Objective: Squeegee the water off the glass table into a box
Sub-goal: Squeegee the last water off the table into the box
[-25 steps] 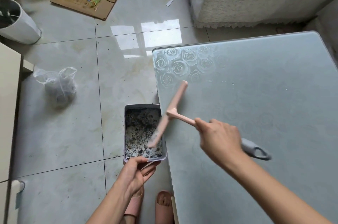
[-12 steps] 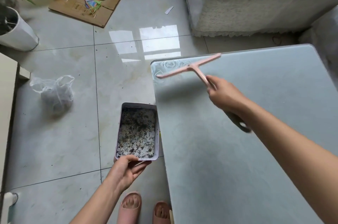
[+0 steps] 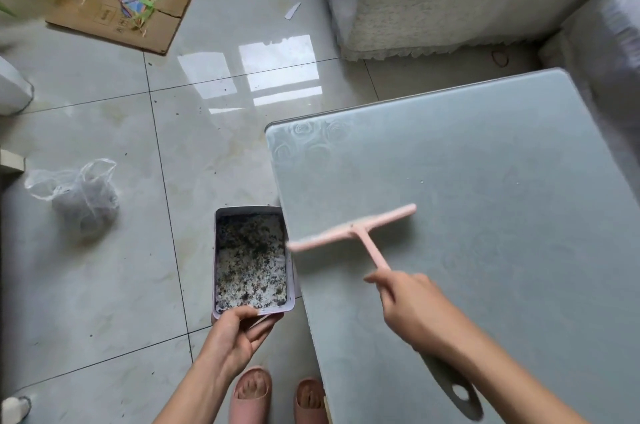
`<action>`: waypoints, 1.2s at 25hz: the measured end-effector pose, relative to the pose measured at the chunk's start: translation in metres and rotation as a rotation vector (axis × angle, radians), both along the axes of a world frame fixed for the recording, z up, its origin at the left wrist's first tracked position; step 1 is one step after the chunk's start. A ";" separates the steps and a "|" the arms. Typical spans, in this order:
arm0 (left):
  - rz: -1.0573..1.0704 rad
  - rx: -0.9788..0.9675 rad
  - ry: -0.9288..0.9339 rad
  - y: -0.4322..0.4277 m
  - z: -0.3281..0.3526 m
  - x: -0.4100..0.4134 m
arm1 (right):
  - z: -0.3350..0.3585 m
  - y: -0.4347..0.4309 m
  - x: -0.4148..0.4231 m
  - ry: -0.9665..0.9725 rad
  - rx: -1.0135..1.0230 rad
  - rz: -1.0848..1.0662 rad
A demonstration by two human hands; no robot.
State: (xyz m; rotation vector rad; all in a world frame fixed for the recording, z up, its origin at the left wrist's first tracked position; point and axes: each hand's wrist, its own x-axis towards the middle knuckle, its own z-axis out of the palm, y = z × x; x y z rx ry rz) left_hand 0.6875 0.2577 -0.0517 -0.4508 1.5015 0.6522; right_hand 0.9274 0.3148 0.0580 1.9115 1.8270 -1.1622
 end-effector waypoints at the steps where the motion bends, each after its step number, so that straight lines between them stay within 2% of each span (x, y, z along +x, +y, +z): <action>1: 0.007 -0.004 -0.005 0.000 0.001 0.001 | 0.015 0.002 0.003 0.063 -0.029 -0.005; 4: 0.030 -0.009 -0.017 0.000 0.004 0.008 | 0.028 0.043 0.023 0.194 0.138 -0.039; 6: 0.051 -0.002 -0.013 -0.002 0.007 0.016 | 0.023 0.083 0.036 0.136 0.203 -0.161; 8: 0.070 0.010 0.005 -0.004 0.007 0.021 | 0.008 0.092 0.037 0.099 0.181 -0.234; 11: 0.087 0.024 0.037 -0.007 0.006 0.025 | -0.019 0.032 0.028 0.019 0.157 -0.125; 15: 0.093 0.025 0.059 -0.011 0.010 0.028 | -0.006 -0.079 0.034 0.119 0.097 -0.027; 17: 0.095 0.025 0.051 -0.011 0.009 0.029 | 0.008 -0.088 0.073 0.163 0.120 -0.088; 22: 0.071 0.032 0.035 -0.014 0.008 0.030 | 0.022 -0.041 0.212 0.068 0.093 -0.310; 26: 0.053 0.026 0.088 -0.013 0.014 0.036 | 0.024 0.000 0.290 -0.062 -0.010 -0.240; 30: 0.049 0.030 0.114 -0.012 0.017 0.043 | 0.019 0.036 0.343 -0.260 0.022 -0.224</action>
